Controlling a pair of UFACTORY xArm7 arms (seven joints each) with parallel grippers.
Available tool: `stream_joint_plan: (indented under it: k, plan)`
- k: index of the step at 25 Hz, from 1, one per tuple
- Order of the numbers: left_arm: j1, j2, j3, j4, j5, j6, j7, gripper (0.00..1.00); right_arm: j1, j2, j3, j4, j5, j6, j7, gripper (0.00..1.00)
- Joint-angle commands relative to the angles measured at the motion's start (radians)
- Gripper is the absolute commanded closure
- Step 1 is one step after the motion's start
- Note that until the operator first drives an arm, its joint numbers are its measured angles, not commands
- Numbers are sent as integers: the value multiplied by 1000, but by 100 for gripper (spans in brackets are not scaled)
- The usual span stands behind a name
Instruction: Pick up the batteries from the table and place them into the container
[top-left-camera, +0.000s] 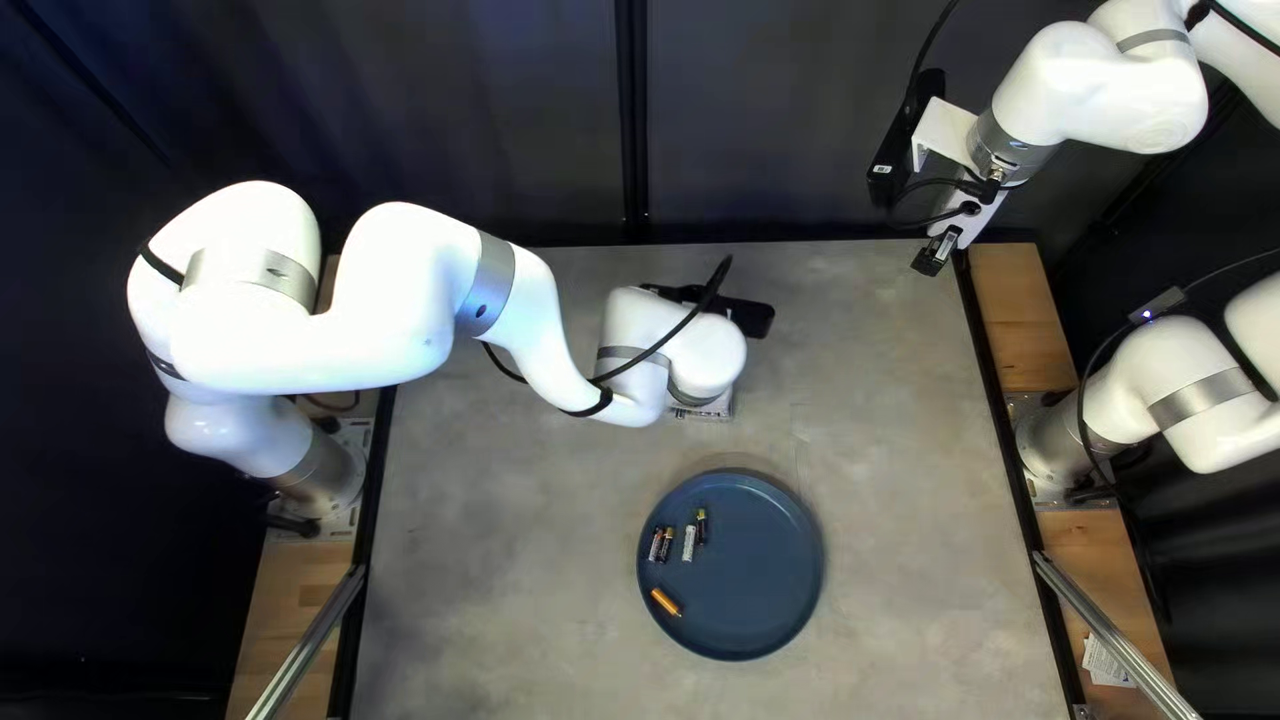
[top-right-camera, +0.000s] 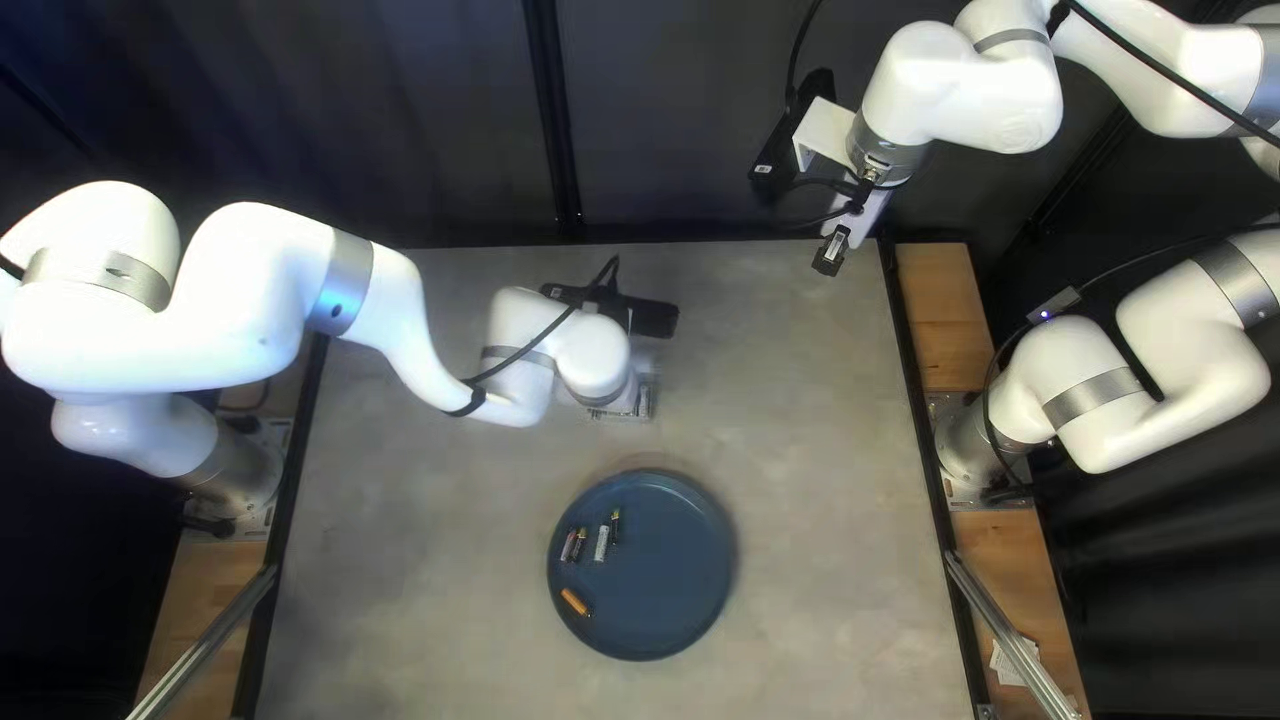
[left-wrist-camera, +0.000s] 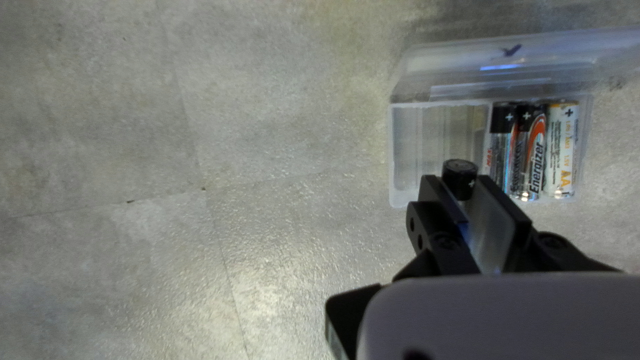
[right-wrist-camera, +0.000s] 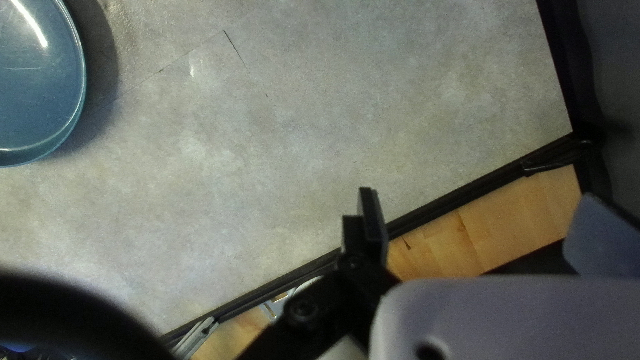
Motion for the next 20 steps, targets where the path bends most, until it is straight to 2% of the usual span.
stream_joint_plan:
  k: [1,20]
  plan:
    - [-14,5,12,-11,32,-21,-41,100,0,0,0,0,0,0,0,0]
    - [-42,12,46,-40,125,-61,-119,100,0,0,0,0,0,0,0,0]
